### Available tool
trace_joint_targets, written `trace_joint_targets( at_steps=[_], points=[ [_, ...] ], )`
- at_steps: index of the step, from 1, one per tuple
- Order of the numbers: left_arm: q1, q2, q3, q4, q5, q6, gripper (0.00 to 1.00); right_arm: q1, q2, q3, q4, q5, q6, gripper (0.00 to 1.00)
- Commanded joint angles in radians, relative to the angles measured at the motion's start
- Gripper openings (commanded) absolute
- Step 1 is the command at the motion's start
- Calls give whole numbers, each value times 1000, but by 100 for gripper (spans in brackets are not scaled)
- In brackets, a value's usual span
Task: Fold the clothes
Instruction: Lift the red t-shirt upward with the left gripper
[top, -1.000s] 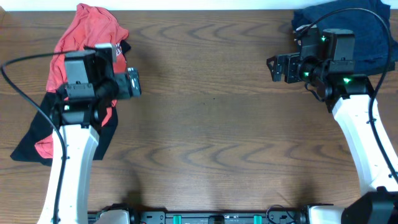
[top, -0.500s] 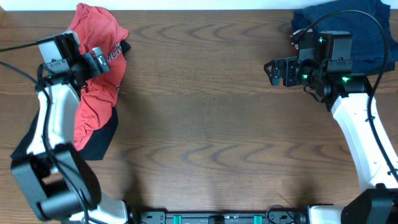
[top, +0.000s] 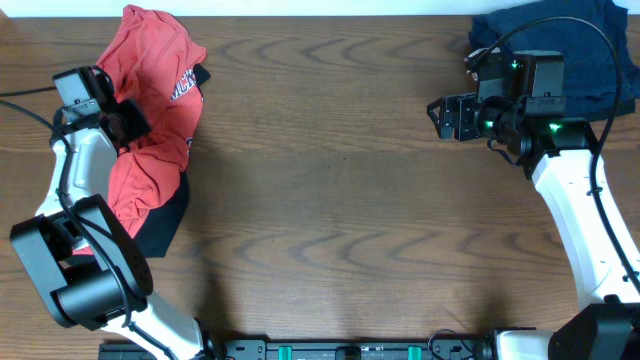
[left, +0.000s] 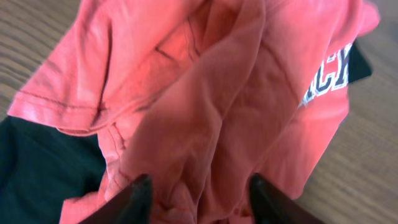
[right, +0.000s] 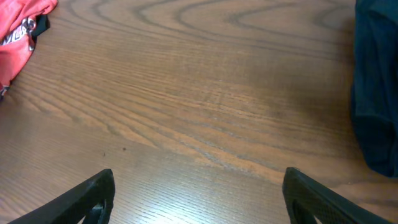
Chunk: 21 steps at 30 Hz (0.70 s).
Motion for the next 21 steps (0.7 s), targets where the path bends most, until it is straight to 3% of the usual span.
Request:
trace_joint_targets(
  at_steps=[1,4,6,11,21],
  points=[
    [-2,20,23,-19,-16,26,48,9,1,18,-3,-8,-8,83],
    [-2,35,22,-24,-27,41,48,9,1,18,-5,-8,-8,83],
    [-2,43,22,-24,-31,41,42,9,1,18,-5,-8,-8,83],
    [-2,45,22,-15,-59,41,6,9,1,18,-6,-8,-8,83],
    [-10,-74,23,-31,-73,13,6,9,1,18,-9,-8,-8,82]
  ],
)
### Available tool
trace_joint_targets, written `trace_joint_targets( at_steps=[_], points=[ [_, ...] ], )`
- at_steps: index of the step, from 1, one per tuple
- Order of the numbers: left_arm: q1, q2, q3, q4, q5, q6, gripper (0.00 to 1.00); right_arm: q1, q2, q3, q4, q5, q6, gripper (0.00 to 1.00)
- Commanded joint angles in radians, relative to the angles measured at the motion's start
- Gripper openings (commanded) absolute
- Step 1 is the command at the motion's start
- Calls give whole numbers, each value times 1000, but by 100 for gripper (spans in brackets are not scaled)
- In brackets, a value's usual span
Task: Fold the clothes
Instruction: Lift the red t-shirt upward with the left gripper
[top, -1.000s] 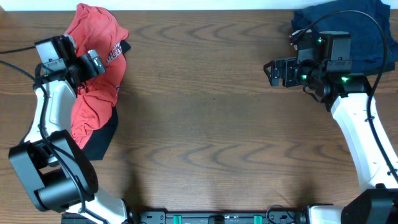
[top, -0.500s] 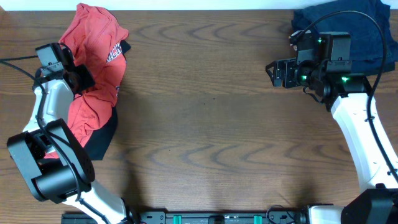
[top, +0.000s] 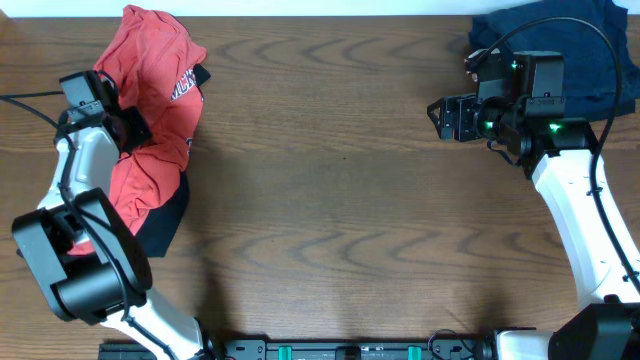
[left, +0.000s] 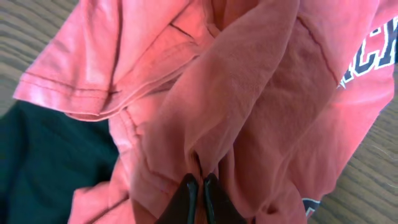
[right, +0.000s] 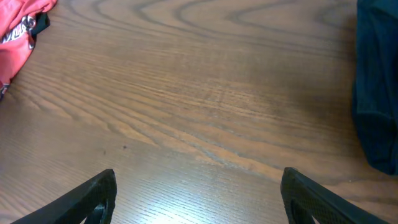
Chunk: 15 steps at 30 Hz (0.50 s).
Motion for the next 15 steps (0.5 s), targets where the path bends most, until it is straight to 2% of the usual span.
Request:
trace_joint_targets(
  at_steps=[1,9,15],
  points=[
    [-13,-129,23,-7,-12,-20,6,9,1,18,-2,-7,-8,82],
    [-124,-431,23,-13,15,-28,6,9,1,18,-9,-7,-8,82],
    [-272,-536,22,9,15,-35,6,8,1,18,-4,-7,-8,82]
  ],
)
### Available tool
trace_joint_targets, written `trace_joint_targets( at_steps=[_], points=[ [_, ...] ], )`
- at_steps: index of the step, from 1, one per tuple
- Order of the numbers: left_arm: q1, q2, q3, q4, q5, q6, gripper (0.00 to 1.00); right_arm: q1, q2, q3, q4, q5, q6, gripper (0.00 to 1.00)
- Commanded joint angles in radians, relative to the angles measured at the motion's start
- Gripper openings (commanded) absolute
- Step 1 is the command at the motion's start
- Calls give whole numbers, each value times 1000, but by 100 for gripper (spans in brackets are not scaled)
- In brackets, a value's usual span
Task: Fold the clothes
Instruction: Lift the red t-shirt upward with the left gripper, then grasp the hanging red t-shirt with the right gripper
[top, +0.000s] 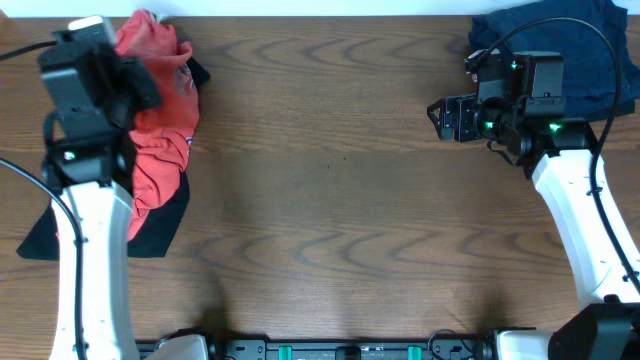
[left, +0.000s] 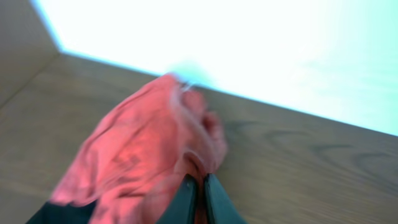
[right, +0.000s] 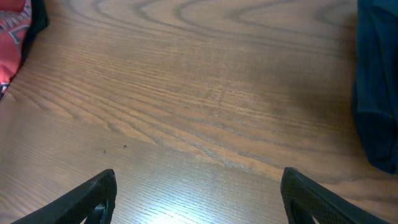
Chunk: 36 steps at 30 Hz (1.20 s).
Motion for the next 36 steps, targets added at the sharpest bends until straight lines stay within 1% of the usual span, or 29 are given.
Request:
trace_joint_targets(
  at_steps=[1,4,7,12,15,20,22,24,27,32,36],
  points=[
    [-79,-18,11,27,5,-11,6,8,1,18,0,-6,-8,82],
    [-151,-24,11,113,5,-18,6,8,1,18,-2,-7,-8,82],
    [-209,-22,11,234,4,-60,6,8,1,18,-9,-8,-7,82],
    [-262,-11,11,459,5,-136,6,11,2,14,-19,-93,-7,82],
    [-290,-1,11,597,4,-193,6,23,2,13,-26,-109,-7,82],
    [-353,14,11,811,-13,-240,5,59,2,13,-25,-179,-4,82],
    [-376,19,15,872,-31,-254,6,81,2,13,-23,-194,-3,82],
    [-398,25,33,907,-34,-254,6,111,2,13,-19,-195,1,82],
    [-416,42,92,904,-45,-249,6,159,2,13,-9,-195,16,82],
    [-418,60,179,904,-161,-160,6,262,11,13,34,-194,87,82],
    [-418,60,236,878,-172,-100,6,365,50,13,151,-193,202,82]
  ],
)
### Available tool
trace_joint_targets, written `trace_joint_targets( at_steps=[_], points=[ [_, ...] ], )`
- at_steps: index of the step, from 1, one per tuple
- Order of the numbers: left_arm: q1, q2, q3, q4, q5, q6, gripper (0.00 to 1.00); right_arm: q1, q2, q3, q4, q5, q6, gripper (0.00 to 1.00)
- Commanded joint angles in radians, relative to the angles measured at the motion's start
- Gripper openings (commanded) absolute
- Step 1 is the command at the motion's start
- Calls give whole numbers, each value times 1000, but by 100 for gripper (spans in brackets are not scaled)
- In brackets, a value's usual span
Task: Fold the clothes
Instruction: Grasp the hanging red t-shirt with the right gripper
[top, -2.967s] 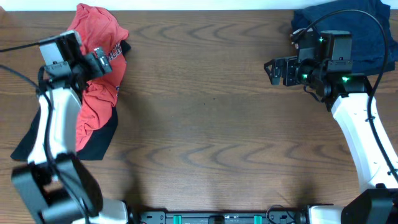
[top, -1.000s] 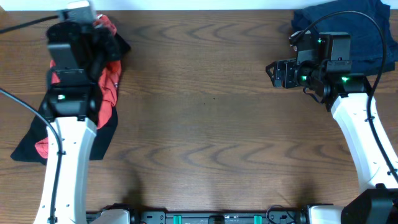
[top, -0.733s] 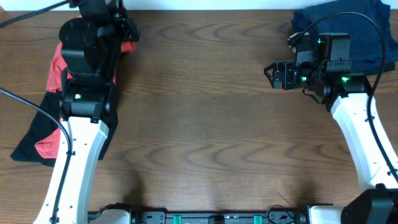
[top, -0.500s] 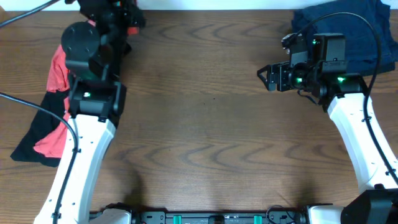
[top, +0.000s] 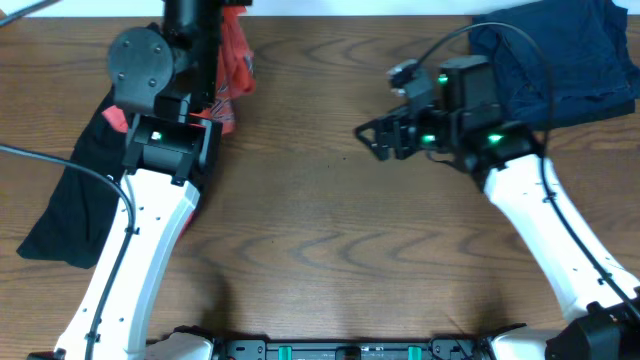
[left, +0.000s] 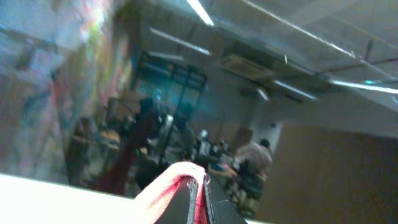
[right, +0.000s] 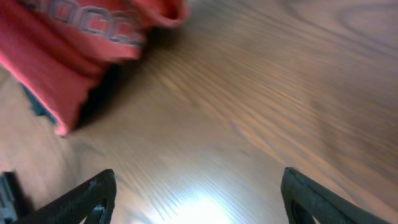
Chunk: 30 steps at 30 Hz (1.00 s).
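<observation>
High over the table's back left, my left gripper (left: 200, 194) is shut on a fold of the red T-shirt (top: 237, 58). The shirt hangs down from it, and its printed chest (right: 81, 31) shows in the right wrist view. The left wrist view looks out into the room, with only the pinched red cloth (left: 171, 186) in it. My right gripper (top: 370, 135) stands open over bare wood near the table's middle, to the right of the hanging shirt. Its fingers (right: 93, 199) hold nothing.
A black garment (top: 70, 205) lies spread on the wooden table (top: 330, 260) at the left, under the left arm. A heap of navy clothes (top: 560, 50) sits at the back right corner.
My left arm has risen much higher and the red shirt now hangs clear of the black garment. My right gripper has moved left from beside the navy heap to near the shirt, still open.
My left gripper was open over the crumpled red shirt lying on the black garment. Then it was shut on a fold of it, then held the shirt partly raised. Now the shirt hangs high, and the long-still right arm has come across.
</observation>
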Motion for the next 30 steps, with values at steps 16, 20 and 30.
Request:
trace_joint_targets(
  at_steps=[16,20,30],
  points=[
    [-2,-6,80,-124,-140,187,5,362,312,13,593,41,315,78],
    [-2,-2,80,-126,-142,194,6,432,338,13,612,214,315,80],
    [-2,-37,80,-148,-145,212,6,502,482,13,750,368,331,43]
  ],
)
